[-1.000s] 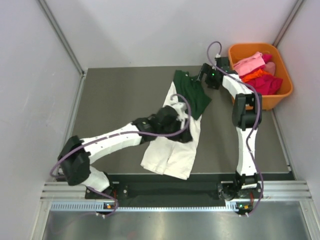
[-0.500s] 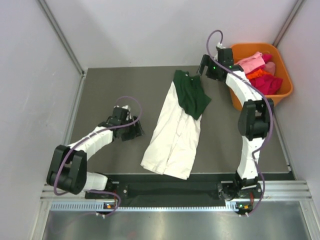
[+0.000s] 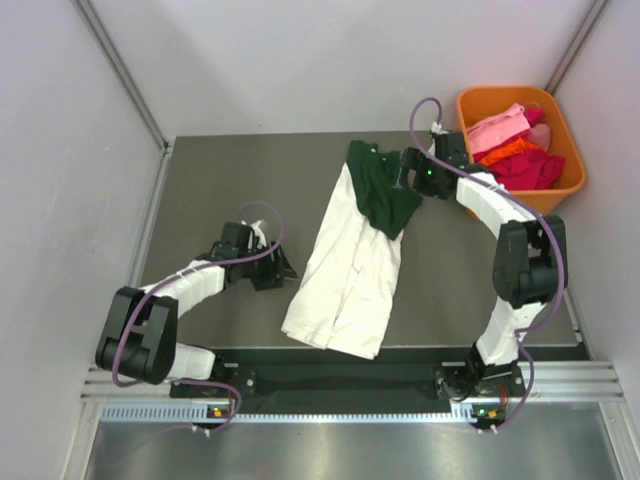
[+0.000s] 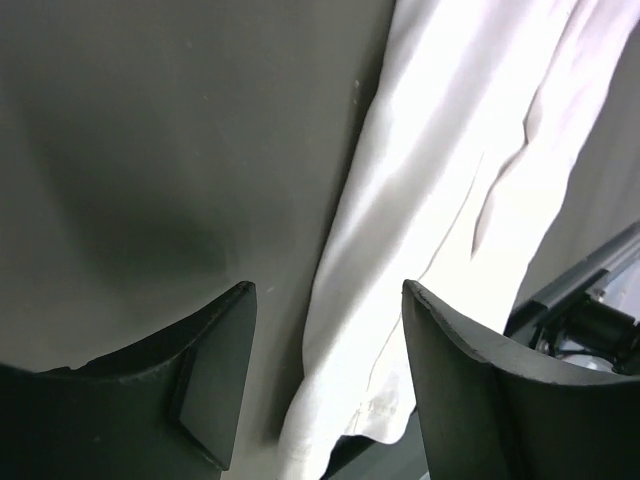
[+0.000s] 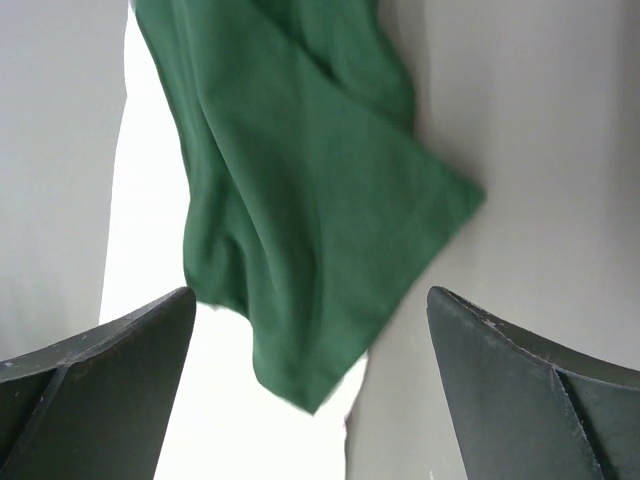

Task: Fold and stack the t-shirts
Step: Fold the tshirt

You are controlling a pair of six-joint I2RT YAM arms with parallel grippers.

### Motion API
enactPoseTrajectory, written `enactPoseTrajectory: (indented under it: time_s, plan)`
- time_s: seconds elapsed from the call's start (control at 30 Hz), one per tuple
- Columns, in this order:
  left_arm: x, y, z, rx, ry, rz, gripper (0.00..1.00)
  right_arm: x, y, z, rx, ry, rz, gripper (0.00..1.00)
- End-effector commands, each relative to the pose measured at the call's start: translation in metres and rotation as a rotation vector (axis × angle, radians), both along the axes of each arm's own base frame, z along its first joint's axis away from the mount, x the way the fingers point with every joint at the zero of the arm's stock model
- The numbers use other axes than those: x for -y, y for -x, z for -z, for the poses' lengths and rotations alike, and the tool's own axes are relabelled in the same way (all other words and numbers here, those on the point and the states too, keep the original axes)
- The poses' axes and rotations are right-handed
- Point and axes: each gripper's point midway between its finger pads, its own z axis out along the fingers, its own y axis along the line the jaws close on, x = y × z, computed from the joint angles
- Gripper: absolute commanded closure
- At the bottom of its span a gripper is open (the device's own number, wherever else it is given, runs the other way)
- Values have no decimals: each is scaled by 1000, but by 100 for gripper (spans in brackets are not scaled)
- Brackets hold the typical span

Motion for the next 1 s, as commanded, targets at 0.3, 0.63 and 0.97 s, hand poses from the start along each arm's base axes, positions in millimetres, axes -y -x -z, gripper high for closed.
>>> enactPoseTrajectory:
  time_s: [0.3, 0.63, 0.97]
  plan:
    - [30, 47, 12, -38, 66, 106, 38, 3, 37, -3, 81, -27, -20, 0]
    - [37, 72, 25, -74, 47, 118, 79, 9, 57, 5, 82, -19, -6, 0]
    - [66, 105, 18, -77, 68, 154, 100, 14, 60, 19, 58, -17, 10, 0]
